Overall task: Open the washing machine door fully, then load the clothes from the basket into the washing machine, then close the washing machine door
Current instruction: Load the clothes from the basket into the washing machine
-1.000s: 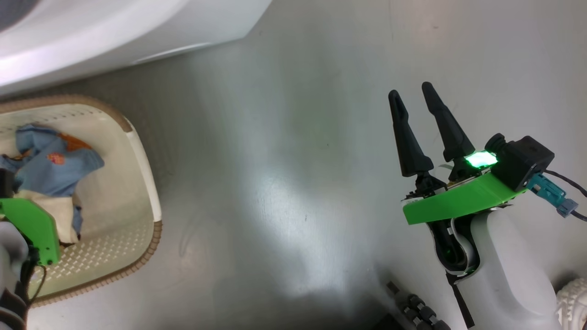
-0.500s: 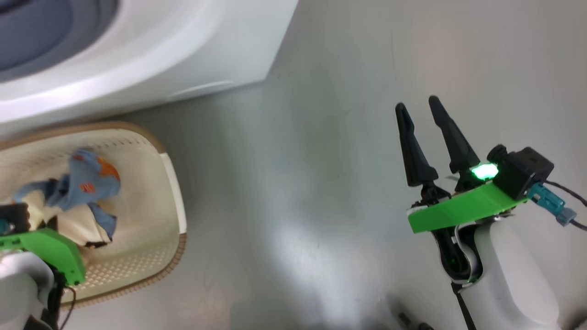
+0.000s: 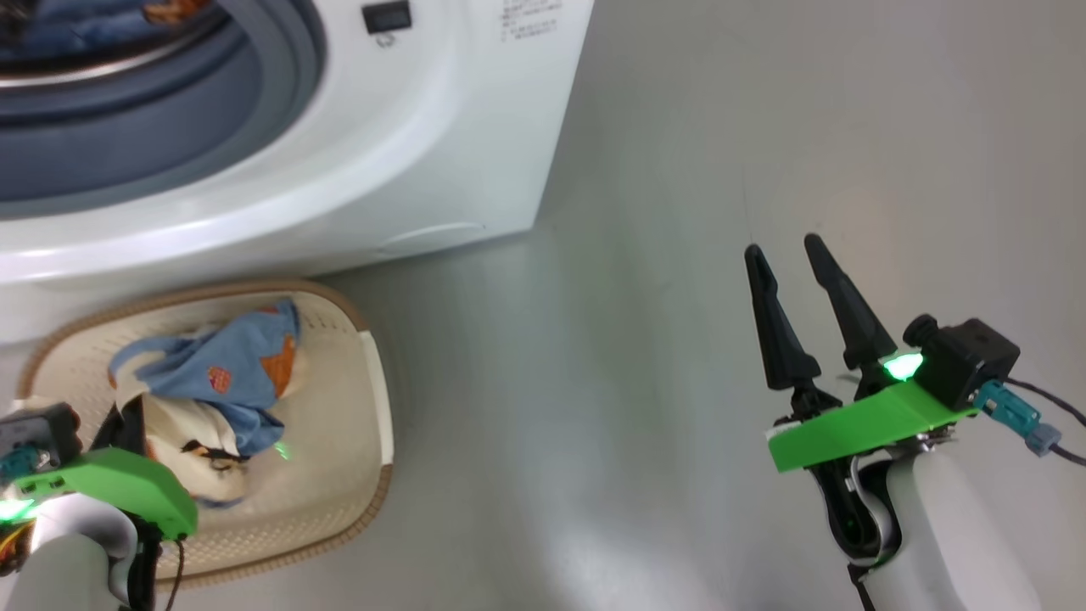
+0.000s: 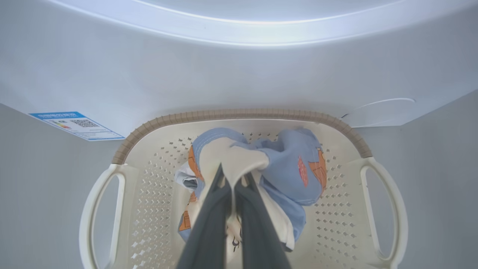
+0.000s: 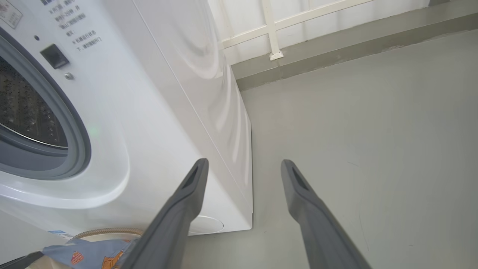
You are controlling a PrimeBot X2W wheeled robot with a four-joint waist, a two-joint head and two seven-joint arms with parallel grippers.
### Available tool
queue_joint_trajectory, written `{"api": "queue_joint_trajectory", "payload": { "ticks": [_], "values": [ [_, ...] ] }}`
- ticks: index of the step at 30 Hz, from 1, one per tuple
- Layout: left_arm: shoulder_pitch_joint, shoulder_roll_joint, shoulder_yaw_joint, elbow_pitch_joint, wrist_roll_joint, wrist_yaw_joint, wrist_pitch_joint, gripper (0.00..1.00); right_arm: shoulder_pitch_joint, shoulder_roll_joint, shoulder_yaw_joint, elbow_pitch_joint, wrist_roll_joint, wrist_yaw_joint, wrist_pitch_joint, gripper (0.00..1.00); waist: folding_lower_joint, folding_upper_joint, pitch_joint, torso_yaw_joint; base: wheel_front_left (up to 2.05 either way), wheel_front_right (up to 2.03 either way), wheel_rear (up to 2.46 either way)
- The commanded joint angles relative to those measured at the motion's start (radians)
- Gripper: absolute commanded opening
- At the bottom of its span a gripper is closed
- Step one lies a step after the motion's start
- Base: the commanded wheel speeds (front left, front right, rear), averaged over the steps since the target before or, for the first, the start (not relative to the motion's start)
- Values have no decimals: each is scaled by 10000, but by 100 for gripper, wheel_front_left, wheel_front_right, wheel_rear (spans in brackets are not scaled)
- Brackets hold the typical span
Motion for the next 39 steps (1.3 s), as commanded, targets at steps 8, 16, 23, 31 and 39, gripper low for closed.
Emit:
{"api": "queue_joint_trajectory", "payload": {
  "ticks": [8, 16, 23, 31, 39],
  "values": [
    [1212, -140, 840, -2363, -16, 116, -136, 0, 721, -119, 92, -79, -90, 16, -118, 100, -1, 0, -1296, 372, 0, 0, 0],
    [2205, -717, 1134, -4551, 240, 227, -137, 0, 1128, -212, 16, -28, -136, 16, -118, 100, -1, 0, -2252, 421, 0, 0, 0],
    [3154, -1120, 1218, -6170, 342, 360, -137, 0, 1597, -264, -42, 29, -121, 16, -118, 100, -1, 0, -3098, 373, 0, 0, 0],
    [4184, -1400, 1144, -7587, 413, 637, -137, 0, 2078, -345, -95, -103, -239, 16, -118, 100, -1, 0, -3855, 257, 0, 0, 0],
    [5080, -1505, 883, -8666, 499, 996, -137, 0, 2401, -420, -137, -265, -437, 16, -118, 100, -1, 0, -4417, 171, 0, 0, 0]
  ]
}}
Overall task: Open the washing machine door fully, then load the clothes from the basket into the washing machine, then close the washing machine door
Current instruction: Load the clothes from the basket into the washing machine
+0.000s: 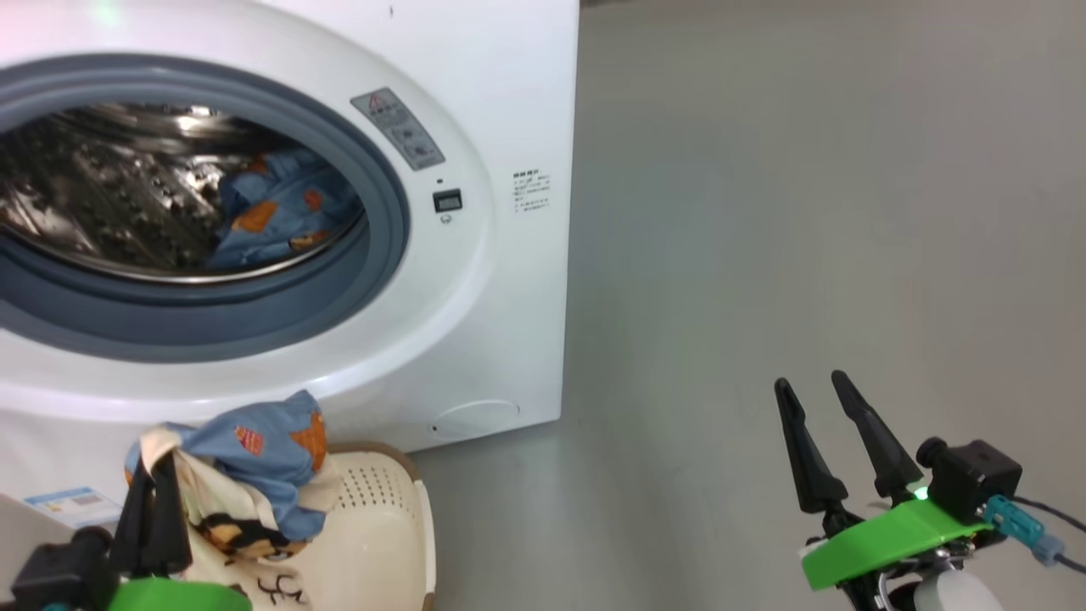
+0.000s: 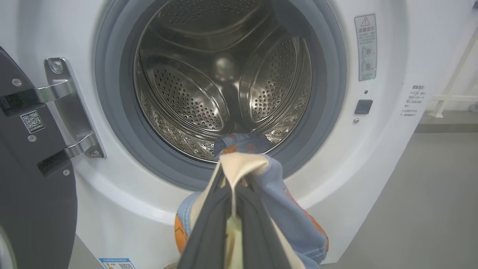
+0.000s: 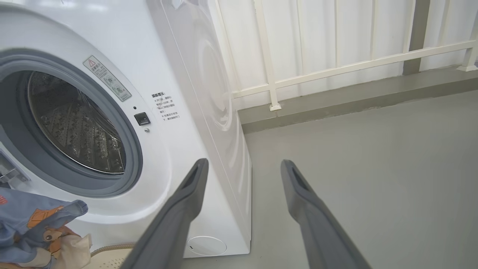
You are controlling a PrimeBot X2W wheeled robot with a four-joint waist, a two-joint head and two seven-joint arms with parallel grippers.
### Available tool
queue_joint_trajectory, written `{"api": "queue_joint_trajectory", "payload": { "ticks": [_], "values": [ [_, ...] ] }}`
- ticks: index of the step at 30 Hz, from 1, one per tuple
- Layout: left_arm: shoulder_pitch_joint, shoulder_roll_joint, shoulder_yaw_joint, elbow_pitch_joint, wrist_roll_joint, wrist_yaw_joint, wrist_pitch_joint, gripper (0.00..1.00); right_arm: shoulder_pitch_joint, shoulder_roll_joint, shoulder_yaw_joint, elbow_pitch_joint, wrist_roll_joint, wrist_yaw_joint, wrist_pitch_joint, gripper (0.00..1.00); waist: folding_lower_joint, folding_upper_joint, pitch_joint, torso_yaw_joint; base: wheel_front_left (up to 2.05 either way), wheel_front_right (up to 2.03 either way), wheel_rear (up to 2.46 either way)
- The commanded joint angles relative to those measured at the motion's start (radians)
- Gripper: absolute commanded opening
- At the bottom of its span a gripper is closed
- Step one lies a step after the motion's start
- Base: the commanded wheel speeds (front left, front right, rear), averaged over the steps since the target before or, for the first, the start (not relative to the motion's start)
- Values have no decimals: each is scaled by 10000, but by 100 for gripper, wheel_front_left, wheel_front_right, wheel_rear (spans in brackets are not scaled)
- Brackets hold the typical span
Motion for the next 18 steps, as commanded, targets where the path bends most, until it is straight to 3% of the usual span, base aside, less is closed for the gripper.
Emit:
{"api": "queue_joint_trajectory", "payload": {
  "ticks": [1, 18],
  "values": [
    [82, 125, 197, -486, 75, 139, -66, 0, 139, -92, 193, -302, -133, 16, -120, 100, -1, 0, -262, -58, 0, 0, 0],
    [827, 99, -288, -1068, -99, 711, -66, 0, 486, -95, -23, -499, -316, 16, -52, 100, -1, 0, -644, 244, 0, 0, 0]
  ]
}}
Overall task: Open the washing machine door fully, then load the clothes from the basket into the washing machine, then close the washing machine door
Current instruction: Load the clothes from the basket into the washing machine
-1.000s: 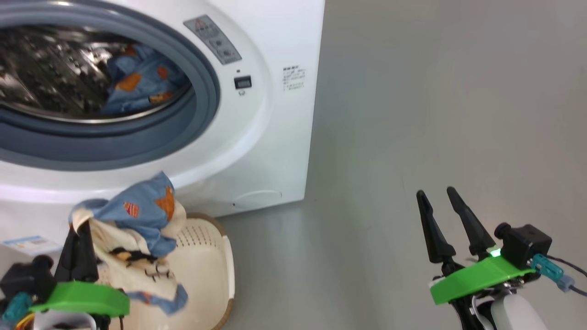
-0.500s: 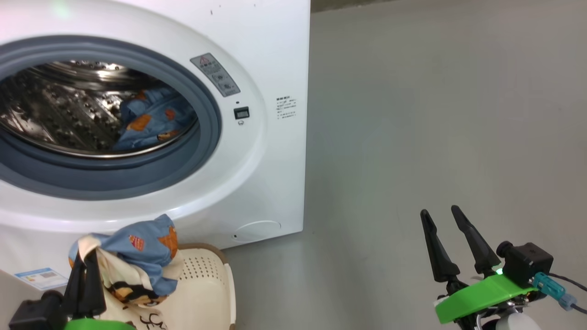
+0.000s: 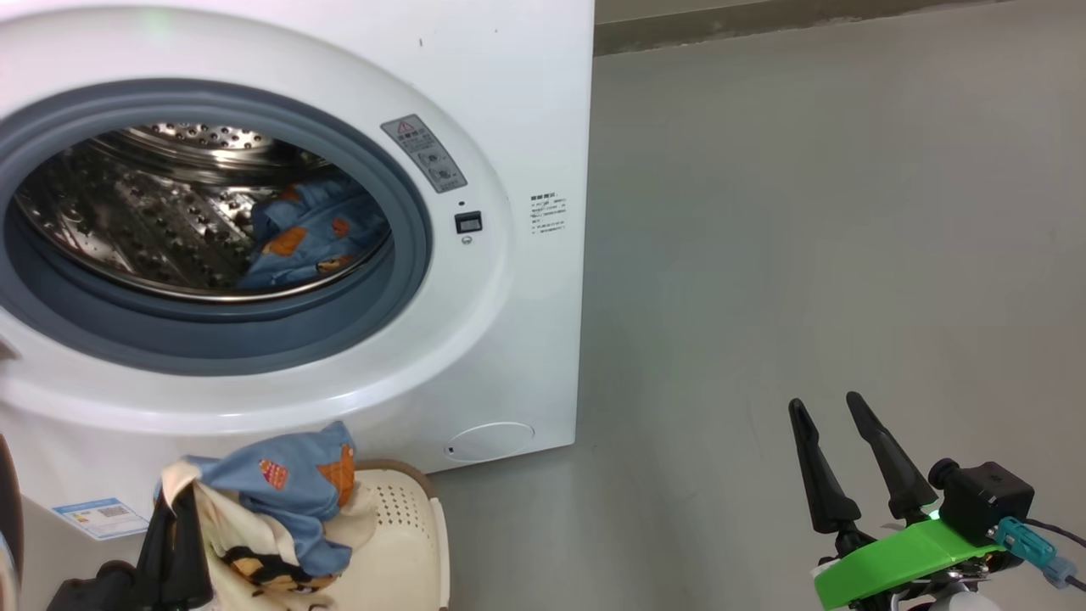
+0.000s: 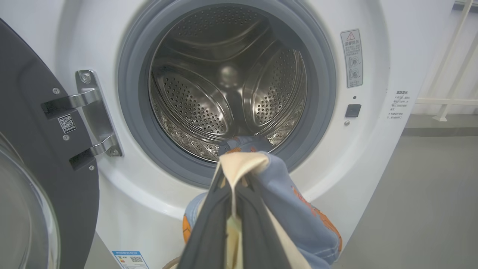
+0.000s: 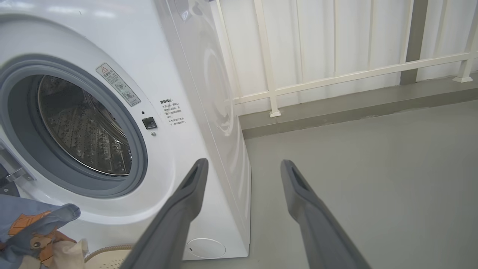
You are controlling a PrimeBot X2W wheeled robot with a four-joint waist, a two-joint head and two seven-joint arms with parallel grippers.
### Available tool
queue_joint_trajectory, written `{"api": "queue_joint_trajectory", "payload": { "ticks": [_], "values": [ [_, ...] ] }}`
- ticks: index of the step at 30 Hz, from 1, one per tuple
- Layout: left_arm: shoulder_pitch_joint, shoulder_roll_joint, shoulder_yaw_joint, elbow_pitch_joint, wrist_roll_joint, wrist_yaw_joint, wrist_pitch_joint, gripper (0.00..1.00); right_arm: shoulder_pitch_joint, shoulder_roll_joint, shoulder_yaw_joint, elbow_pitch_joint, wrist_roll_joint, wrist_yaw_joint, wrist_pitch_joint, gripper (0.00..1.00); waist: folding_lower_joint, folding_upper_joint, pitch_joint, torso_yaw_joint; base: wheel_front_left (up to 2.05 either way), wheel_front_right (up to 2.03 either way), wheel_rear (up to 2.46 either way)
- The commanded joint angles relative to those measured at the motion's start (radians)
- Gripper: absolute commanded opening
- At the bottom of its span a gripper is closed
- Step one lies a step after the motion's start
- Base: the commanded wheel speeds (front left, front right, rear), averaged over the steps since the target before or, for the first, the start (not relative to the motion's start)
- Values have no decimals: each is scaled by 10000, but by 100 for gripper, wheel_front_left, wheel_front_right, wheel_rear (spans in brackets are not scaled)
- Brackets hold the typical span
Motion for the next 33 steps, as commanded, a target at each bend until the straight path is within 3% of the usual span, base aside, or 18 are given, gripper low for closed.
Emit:
{"api": "queue_joint_trajectory", "payload": {
  "ticks": [1, 16, 33],
  "values": [
    [-158, 116, 270, -341, -75, 113, -66, 0, -74, -66, 226, -294, -135, 16, -58, 100, -1, 0, 19, 13, 0, 0, 0],
    [-698, 115, 311, 34, -208, 21, -66, 0, -193, -43, 190, -301, -57, 16, -54, 100, -1, 0, 561, 134, 0, 0, 0],
    [-3912, 559, 203, 2064, 171, -668, -66, 0, -818, -16, 381, -236, -47, 16, -79, 100, -1, 0, 1846, -66, 0, 0, 0]
  ]
}}
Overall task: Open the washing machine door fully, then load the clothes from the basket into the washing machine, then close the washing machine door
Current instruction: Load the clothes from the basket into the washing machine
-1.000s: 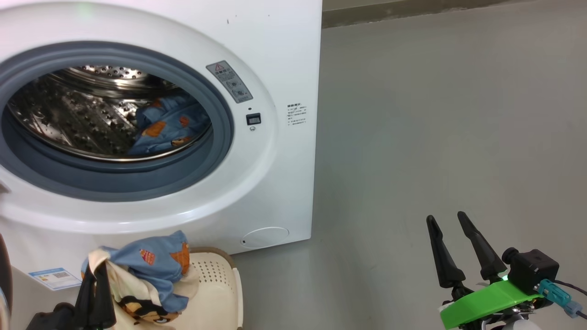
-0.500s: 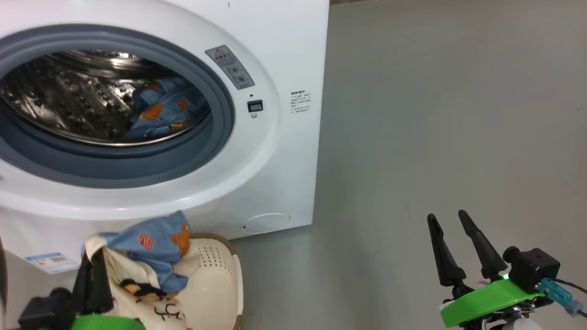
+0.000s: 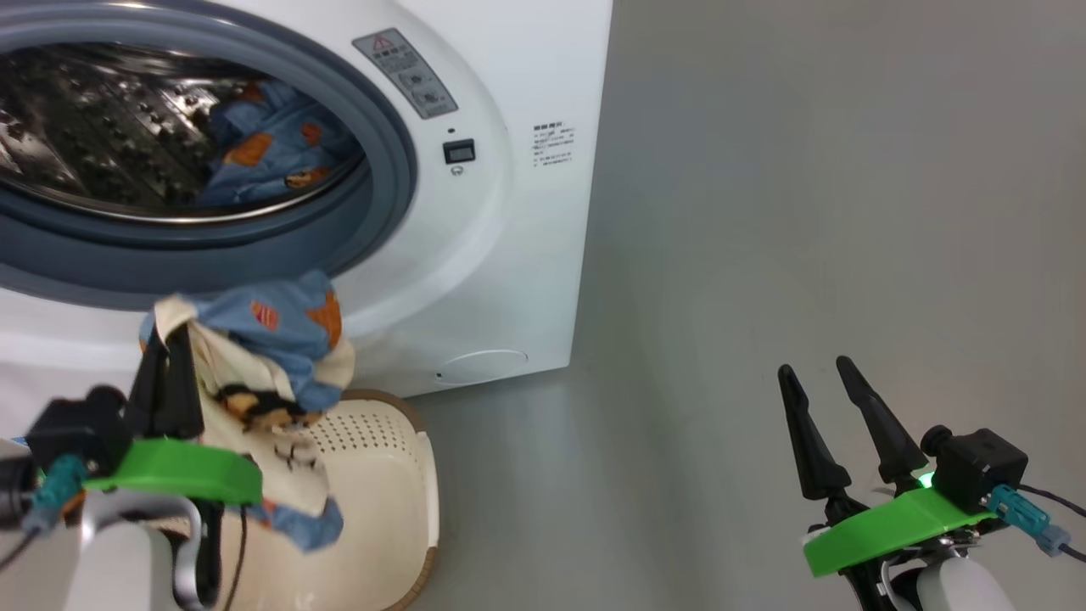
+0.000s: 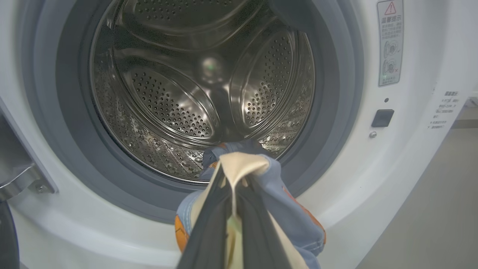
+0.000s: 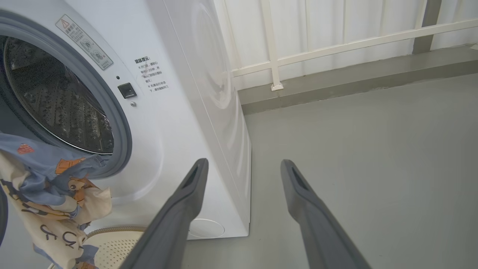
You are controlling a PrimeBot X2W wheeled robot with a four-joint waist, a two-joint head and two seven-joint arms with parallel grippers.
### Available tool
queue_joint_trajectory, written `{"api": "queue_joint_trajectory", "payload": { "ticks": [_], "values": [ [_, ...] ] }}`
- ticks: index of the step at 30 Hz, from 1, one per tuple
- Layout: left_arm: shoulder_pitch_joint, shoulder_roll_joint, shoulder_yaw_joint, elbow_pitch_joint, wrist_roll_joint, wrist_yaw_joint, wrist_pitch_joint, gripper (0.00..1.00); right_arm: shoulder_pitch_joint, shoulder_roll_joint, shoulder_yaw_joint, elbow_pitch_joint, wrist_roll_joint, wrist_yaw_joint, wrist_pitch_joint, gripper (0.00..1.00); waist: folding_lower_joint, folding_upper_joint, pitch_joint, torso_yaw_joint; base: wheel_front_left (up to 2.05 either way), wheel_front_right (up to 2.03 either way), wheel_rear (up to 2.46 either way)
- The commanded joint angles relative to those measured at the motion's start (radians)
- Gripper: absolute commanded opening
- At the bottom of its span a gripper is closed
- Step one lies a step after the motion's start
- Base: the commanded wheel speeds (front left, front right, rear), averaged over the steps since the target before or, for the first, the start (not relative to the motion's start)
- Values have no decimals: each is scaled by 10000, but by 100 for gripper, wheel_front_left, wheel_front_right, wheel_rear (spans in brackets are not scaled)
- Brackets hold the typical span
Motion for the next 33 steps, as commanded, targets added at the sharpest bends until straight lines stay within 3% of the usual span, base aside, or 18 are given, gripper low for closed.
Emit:
{"api": "queue_joint_trajectory", "payload": {
  "ticks": [1, 18, 33],
  "values": [
    [-534, 389, 350, -30, 28, -59, -66, 0, -283, -20, 267, -195, -38, 16, -83, 100, 0, 0, 228, -157, 0, 0, 0],
    [-4085, 1472, 642, 2281, -122, -418, -66, 0, -997, 146, 576, -142, 58, 16, -127, 100, 0, 0, 2413, -746, 0, 0, 0],
    [-6752, 2593, 648, 4267, -213, -395, 332, 0, -1491, 386, 702, -259, 181, 16, -131, 100, 0, 0, 3871, -1464, 0, 0, 0]
  ]
}}
